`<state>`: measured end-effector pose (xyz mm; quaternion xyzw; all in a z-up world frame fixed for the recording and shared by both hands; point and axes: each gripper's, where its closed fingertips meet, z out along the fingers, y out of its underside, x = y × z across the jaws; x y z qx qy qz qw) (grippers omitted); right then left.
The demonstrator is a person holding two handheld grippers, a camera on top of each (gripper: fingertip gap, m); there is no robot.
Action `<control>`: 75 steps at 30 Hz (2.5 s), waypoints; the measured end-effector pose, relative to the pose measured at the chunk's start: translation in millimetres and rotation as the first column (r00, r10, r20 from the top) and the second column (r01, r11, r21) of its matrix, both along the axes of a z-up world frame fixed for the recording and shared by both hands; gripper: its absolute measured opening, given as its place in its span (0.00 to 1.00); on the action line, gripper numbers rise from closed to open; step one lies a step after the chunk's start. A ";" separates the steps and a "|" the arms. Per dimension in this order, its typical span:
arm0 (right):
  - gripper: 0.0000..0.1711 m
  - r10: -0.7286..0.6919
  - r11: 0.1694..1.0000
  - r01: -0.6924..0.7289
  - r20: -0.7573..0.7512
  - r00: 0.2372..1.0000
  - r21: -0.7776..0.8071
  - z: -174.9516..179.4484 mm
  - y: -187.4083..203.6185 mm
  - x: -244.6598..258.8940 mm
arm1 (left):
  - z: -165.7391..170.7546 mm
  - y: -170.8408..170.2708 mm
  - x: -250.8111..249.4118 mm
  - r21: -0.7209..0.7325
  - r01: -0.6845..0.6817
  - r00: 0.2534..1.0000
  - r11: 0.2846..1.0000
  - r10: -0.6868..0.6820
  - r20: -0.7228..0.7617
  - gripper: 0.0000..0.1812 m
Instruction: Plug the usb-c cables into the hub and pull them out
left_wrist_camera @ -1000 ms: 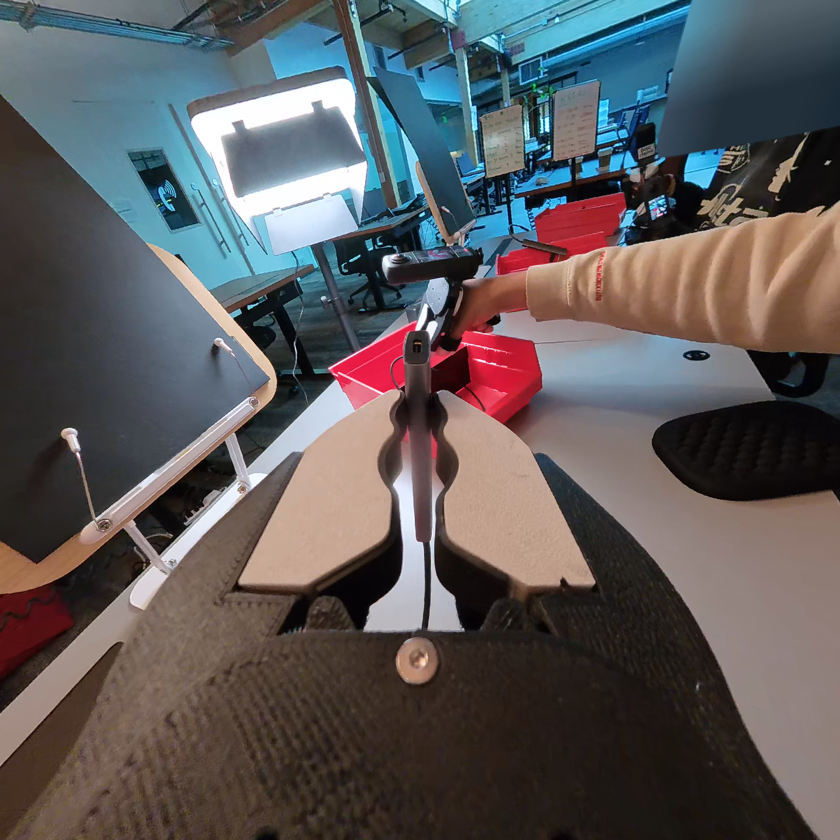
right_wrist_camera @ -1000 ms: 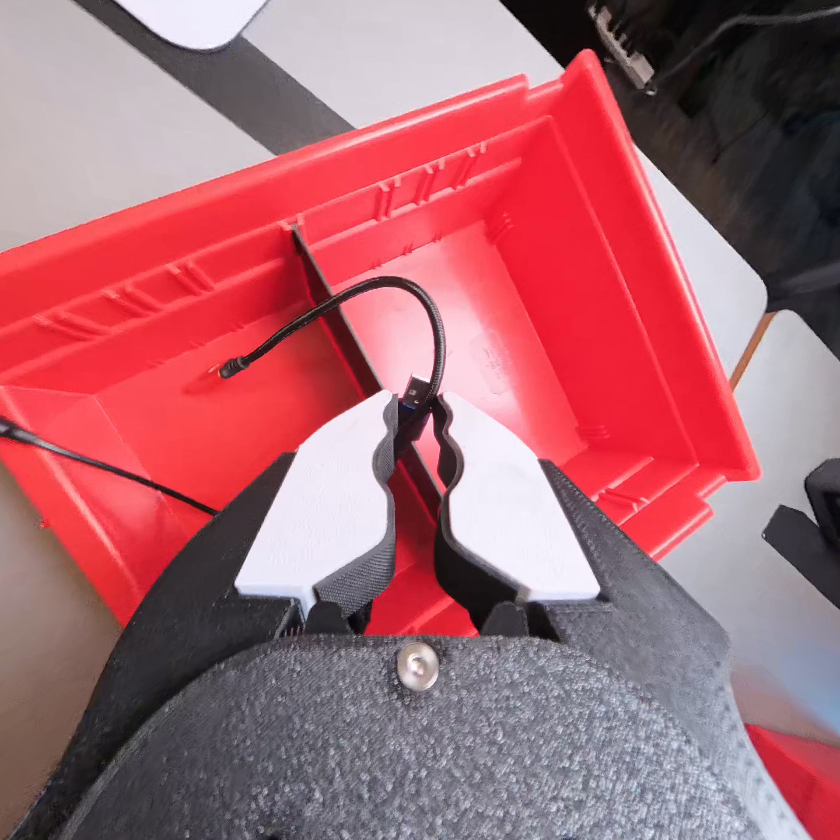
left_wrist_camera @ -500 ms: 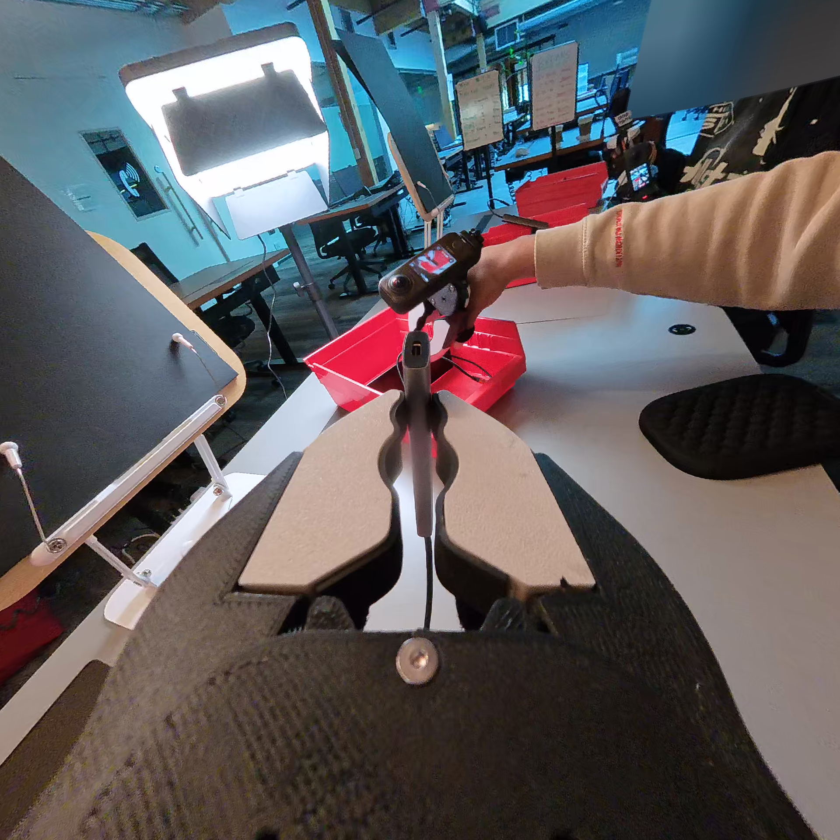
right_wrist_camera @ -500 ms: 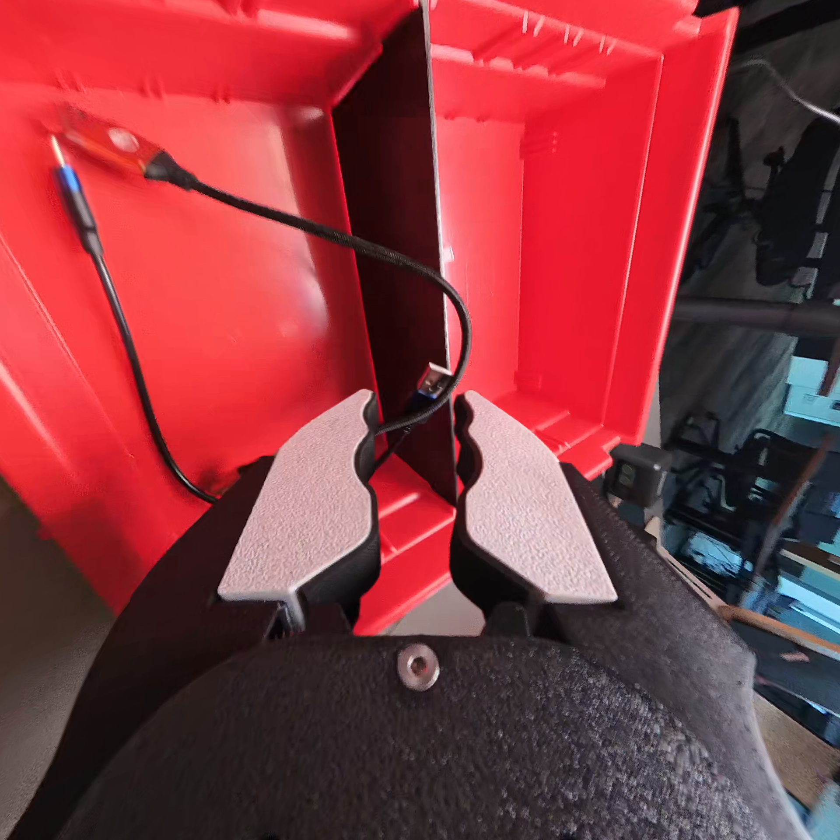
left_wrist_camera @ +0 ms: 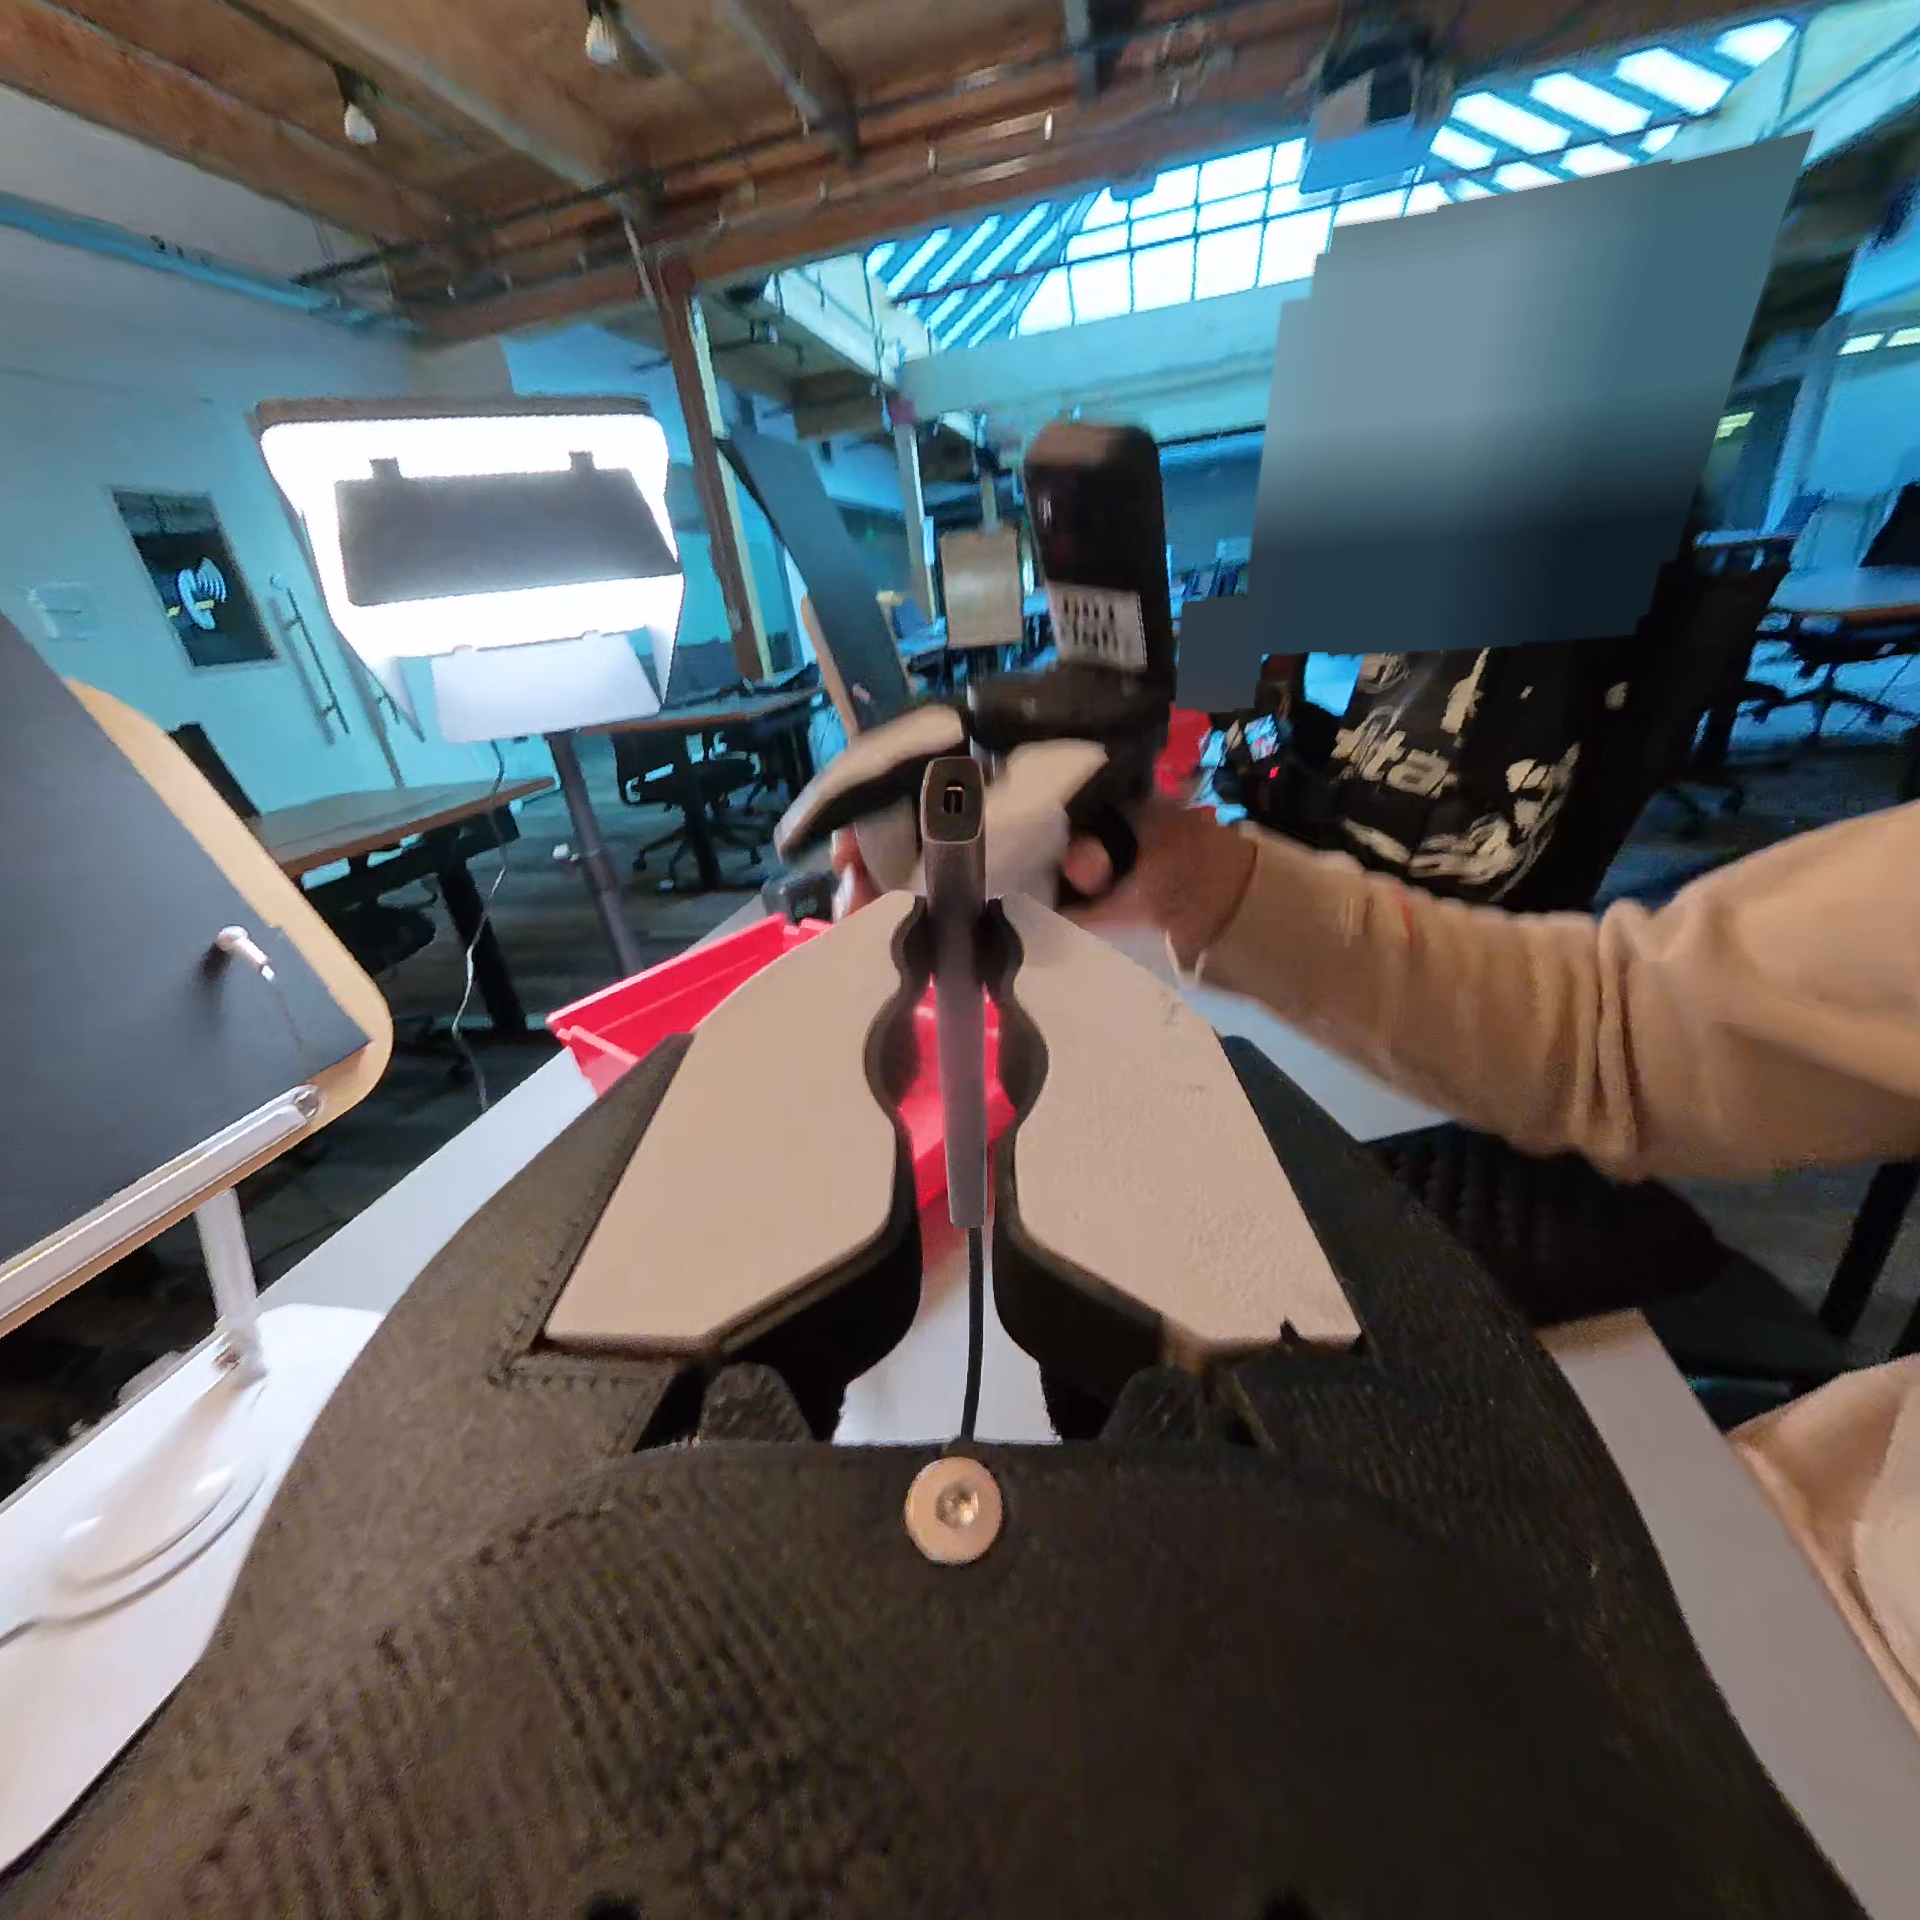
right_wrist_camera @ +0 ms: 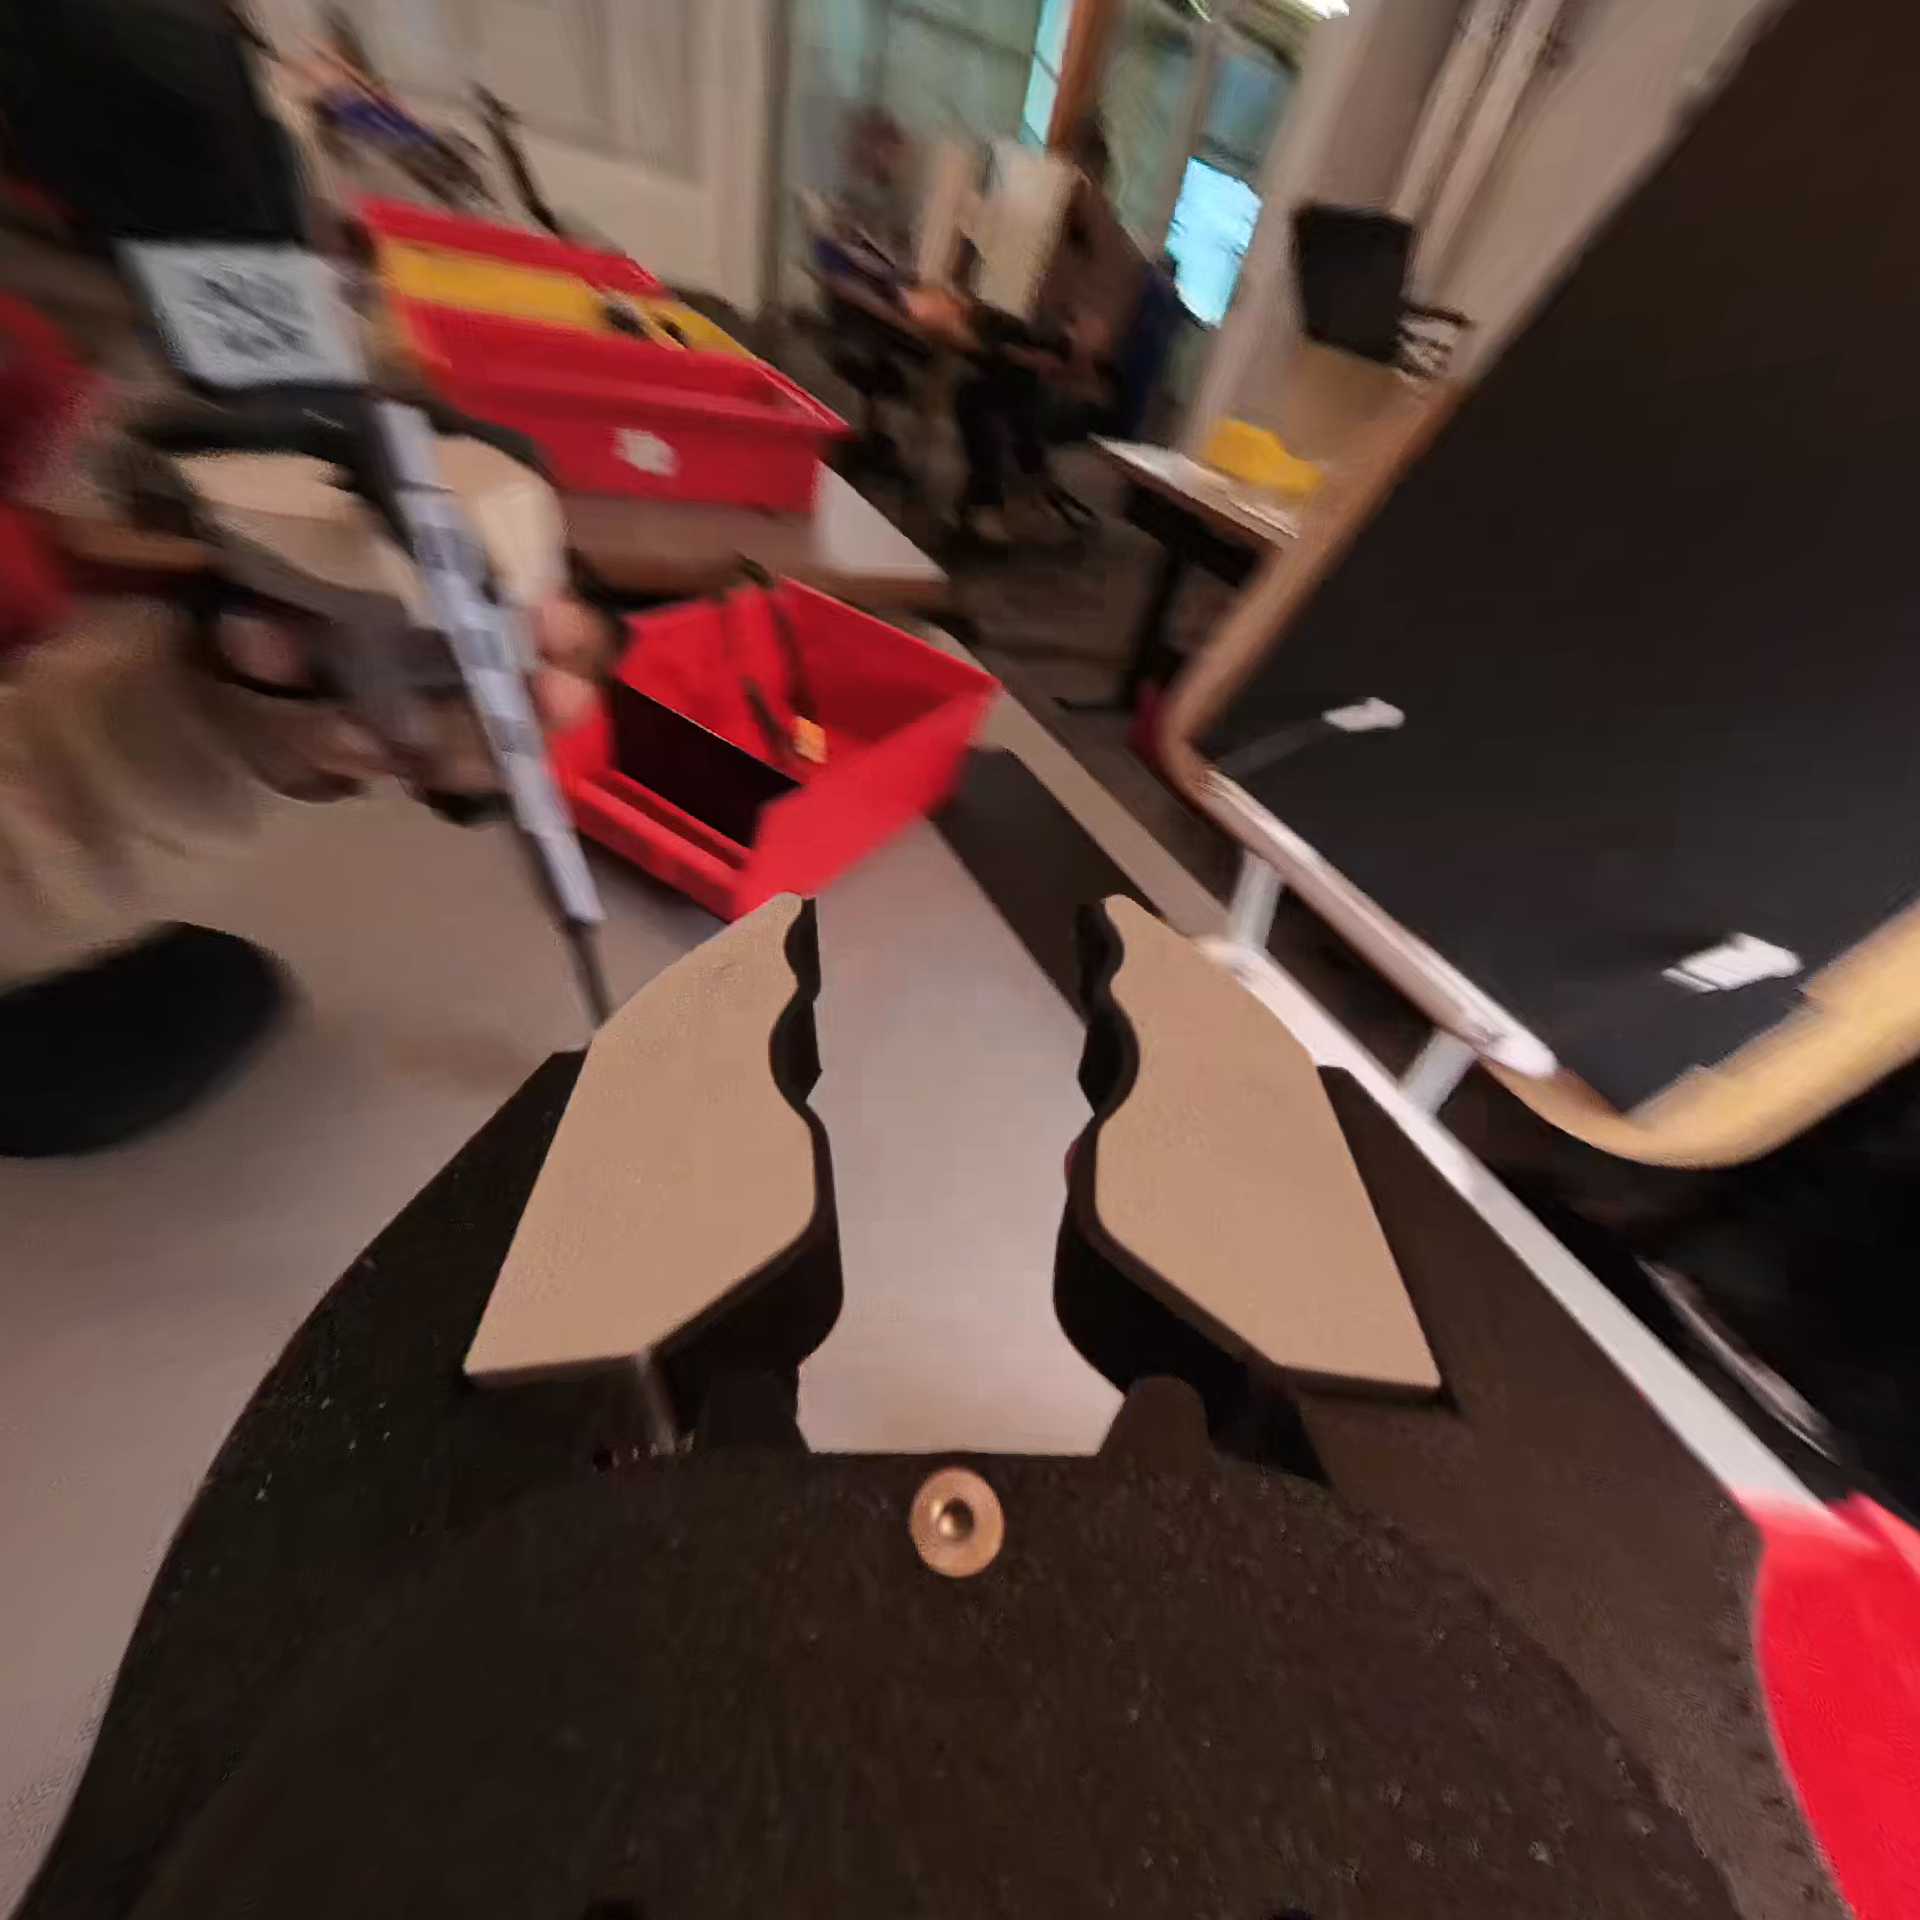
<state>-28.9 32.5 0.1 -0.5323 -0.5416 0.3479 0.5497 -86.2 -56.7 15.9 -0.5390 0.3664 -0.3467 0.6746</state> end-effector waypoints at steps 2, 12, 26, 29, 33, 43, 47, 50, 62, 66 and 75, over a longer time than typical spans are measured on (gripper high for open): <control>0.28 0.200 0.977 -0.204 -0.068 0.977 -0.057 -13.6 -49.7 -30.5 | 8.0 -6.5 2.8 0.019 0.023 0.998 1.000 -0.024 0.051 0.05; 0.13 0.410 0.898 -0.420 -0.099 0.907 -0.129 -61.5 -111.7 -85.7 | 5.5 -15.4 19.7 0.036 0.101 0.990 0.994 -0.104 0.097 0.05; 0.03 0.280 0.958 -0.285 0.114 0.953 0.026 -66.1 -74.1 -50.3 | -23.4 -2.6 13.3 -0.056 0.057 0.991 0.997 -0.063 -0.115 0.07; 0.03 0.222 0.967 -0.245 0.241 0.945 0.067 -78.4 -64.7 -38.2 | -46.4 5.7 8.0 -0.072 -0.026 0.955 0.997 0.003 -0.297 0.08; 0.03 0.068 0.969 -0.165 0.440 0.896 0.186 -100.9 -46.3 -25.5 | -65.1 12.5 -3.8 -0.049 -0.150 0.868 0.987 0.108 -0.485 0.16; 0.03 -0.020 0.951 -0.168 0.590 0.807 0.262 -127.8 -45.9 -27.7 | -124.8 26.7 -2.7 0.078 -0.219 0.584 0.973 0.195 -0.788 0.07; 0.16 -0.113 0.937 -0.061 0.464 0.878 0.344 -97.9 -28.2 -23.2 | -116.7 32.5 0.6 0.072 -0.225 0.653 0.972 0.206 -0.729 0.06; 0.29 -0.087 0.947 0.012 0.221 0.971 0.321 -37.9 -32.1 -8.8 | -101.2 41.0 -7.0 0.029 -0.239 0.773 0.971 0.208 -0.600 0.05; 0.19 0.046 0.944 -0.184 0.444 0.895 0.273 -94.3 -51.2 -22.6 | -104.1 20.4 21.9 -0.039 0.012 0.889 0.999 -0.028 -0.456 0.05; 0.08 0.090 0.942 -0.220 0.440 0.893 0.254 -95.4 -56.5 -25.8 | -96.0 18.6 21.7 -0.020 0.007 0.896 1.000 -0.015 -0.444 0.06; 0.06 -0.238 0.904 0.035 0.433 0.870 0.427 10.1 40.1 30.0 | -43.1 43.8 -38.1 0.000 -0.237 0.944 0.972 0.230 -0.235 0.23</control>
